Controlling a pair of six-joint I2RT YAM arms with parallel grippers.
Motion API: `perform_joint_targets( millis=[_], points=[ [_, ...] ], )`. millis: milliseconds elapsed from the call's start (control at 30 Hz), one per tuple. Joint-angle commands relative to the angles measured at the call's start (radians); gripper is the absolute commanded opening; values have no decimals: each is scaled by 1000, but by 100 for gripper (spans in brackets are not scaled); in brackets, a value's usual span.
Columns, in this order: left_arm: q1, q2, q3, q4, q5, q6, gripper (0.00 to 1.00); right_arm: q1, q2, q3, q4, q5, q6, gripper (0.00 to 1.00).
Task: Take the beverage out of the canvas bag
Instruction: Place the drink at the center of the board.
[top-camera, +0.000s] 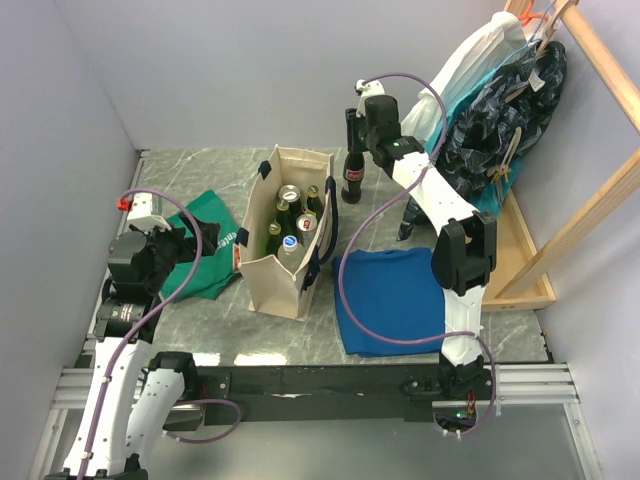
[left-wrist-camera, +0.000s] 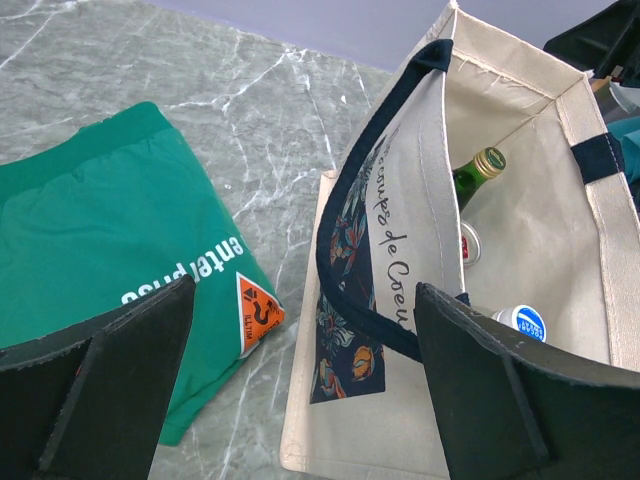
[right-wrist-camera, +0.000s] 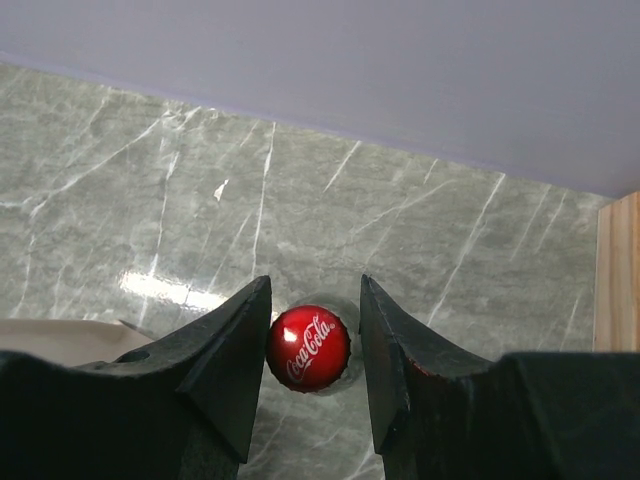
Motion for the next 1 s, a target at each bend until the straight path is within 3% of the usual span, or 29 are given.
perform_joint_targets(
  millis=[0,967],
  points=[
    [0,-13,26,10,10,10,96,7,-75,1,23,-6,-6,48],
    [3,-2,21,17,7,4,96,36,-253,-22,-90,44,-35,53]
  ],
)
